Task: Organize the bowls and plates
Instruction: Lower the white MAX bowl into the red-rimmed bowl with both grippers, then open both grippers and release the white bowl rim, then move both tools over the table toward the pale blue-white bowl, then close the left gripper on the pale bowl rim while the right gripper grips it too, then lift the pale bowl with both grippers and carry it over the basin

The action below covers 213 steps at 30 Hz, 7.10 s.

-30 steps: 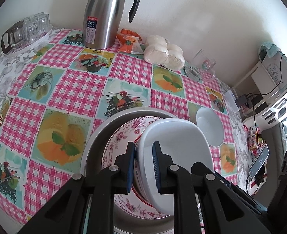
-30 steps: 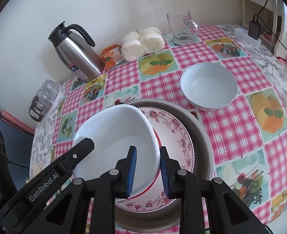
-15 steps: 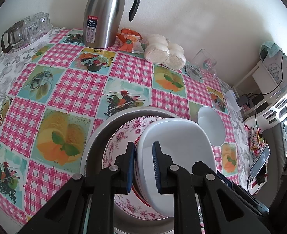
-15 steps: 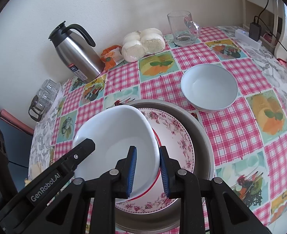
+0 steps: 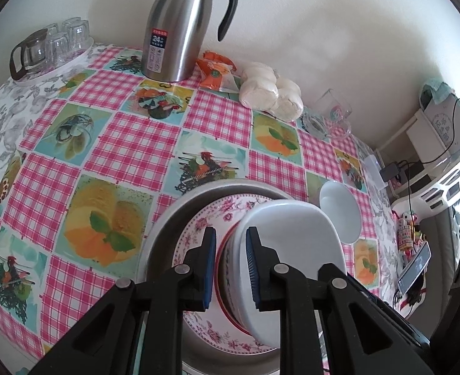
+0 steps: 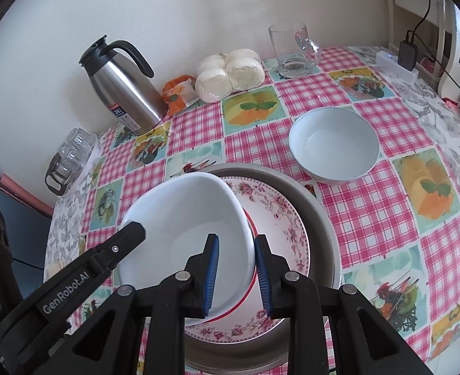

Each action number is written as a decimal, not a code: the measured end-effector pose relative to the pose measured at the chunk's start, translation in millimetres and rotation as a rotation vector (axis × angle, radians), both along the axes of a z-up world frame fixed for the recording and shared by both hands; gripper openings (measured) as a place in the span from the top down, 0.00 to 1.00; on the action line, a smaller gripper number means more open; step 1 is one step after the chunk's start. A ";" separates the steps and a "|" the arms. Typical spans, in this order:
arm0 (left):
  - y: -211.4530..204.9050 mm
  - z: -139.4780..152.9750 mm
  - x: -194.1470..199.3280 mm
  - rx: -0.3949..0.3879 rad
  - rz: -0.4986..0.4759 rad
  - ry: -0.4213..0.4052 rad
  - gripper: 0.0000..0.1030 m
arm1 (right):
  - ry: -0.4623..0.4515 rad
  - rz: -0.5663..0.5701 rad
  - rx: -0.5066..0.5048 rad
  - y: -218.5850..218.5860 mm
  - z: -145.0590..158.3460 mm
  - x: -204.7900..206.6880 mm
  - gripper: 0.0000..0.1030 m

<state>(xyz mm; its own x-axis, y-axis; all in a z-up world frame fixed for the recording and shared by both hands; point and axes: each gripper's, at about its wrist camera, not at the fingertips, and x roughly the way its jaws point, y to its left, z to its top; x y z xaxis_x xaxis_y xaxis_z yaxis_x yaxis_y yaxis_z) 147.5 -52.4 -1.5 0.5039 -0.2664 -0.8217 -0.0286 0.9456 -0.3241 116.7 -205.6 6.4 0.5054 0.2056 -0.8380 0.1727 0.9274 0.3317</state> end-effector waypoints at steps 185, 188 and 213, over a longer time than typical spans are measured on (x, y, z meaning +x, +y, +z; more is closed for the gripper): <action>-229.3 -67.1 74.2 0.249 -0.362 0.073 0.84 | 0.108 -0.245 0.057 -169.9 -107.0 50.7 0.76; -229.3 -58.8 72.9 0.239 -0.365 0.054 0.84 | 0.096 -0.252 0.082 -173.7 -102.0 47.5 0.76; -144.6 58.7 32.7 0.106 -0.244 -0.154 0.84 | -0.213 -0.170 0.030 -109.8 39.9 11.5 0.76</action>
<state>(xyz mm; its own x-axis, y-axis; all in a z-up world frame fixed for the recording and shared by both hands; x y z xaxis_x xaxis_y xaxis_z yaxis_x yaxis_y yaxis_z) 180.2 -197.0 57.2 0.5562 -0.3122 -0.7702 0.2456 0.9471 -0.2065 128.2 -315.4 46.3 0.6992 0.1257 -0.7038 0.2482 0.8805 0.4038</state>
